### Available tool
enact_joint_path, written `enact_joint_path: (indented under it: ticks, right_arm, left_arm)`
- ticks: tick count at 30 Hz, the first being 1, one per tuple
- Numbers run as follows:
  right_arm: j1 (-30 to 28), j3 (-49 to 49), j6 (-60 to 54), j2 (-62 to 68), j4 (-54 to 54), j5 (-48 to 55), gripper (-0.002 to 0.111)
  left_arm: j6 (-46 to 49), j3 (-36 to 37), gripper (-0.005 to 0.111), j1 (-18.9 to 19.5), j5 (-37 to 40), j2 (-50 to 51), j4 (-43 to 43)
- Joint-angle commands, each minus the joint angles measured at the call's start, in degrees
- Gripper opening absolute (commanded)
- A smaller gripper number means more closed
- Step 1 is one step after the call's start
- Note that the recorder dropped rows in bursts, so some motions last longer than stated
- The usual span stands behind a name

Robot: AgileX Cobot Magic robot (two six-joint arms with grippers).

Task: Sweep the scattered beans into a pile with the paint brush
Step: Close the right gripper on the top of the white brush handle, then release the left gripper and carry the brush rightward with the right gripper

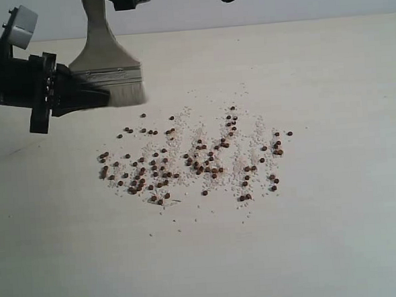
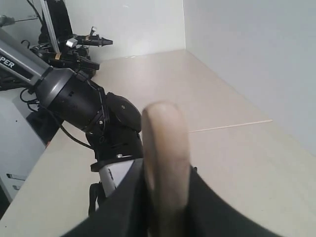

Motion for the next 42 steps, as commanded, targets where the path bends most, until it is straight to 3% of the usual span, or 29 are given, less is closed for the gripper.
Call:
enact_joint_path:
  ticks: [1, 5, 8, 15, 22, 25, 29, 34, 42]
  right_arm:
    - [-0.3, -0.5, 0.3, -0.8, 0.5, -6.4, 0.0]
    - [-0.7, -0.5, 0.4, -1.5, 0.5, -6.6, 0.0]
    - [-0.7, -0.5, 1.0, -1.8, 0.5, -6.7, 0.0]
    - [-1.8, -0.5, 2.3, -2.0, 0.5, -12.4, 0.0]
    - [-8.0, -0.4, 9.6, -4.0, 0.2, -12.4, 0.0]
    - [-10.0, -0.4, 15.4, -5.4, -7.0, -13.1, 0.0]
    - [-10.8, 1.6, 24.4, -8.6, -17.9, -21.4, 0.0]
    - [-10.8, 10.1, 30.9, -15.1, -25.4, -38.1, 0.0]
    - [-10.8, 26.7, 30.9, -28.0, -23.1, -65.4, 0.0]
  left_arm:
    - [-1.3, -0.3, 0.014, 0.2, -0.5, -0.2, -2.9]
    - [-1.4, -0.3, 0.039, 0.2, -0.5, -0.2, -2.9]
    - [-2.2, -0.3, 0.046, 0.2, -0.5, -0.2, -2.9]
    - [-4.0, -0.3, 0.047, 0.2, -0.5, -0.2, -2.9]
    - [-4.0, -0.3, 0.047, 0.2, -0.5, -0.2, -2.9]
    - [-4.0, -0.3, 0.047, 0.2, -0.5, -0.2, -2.9]
    - [-4.0, -0.3, 0.039, 0.2, -0.5, -0.2, -2.9]
    - [-4.0, -0.3, 0.0, 0.6, -0.5, -0.4, -2.9]
    - [-12.8, -0.2, 0.0, 2.6, -0.5, -3.0, -3.8]
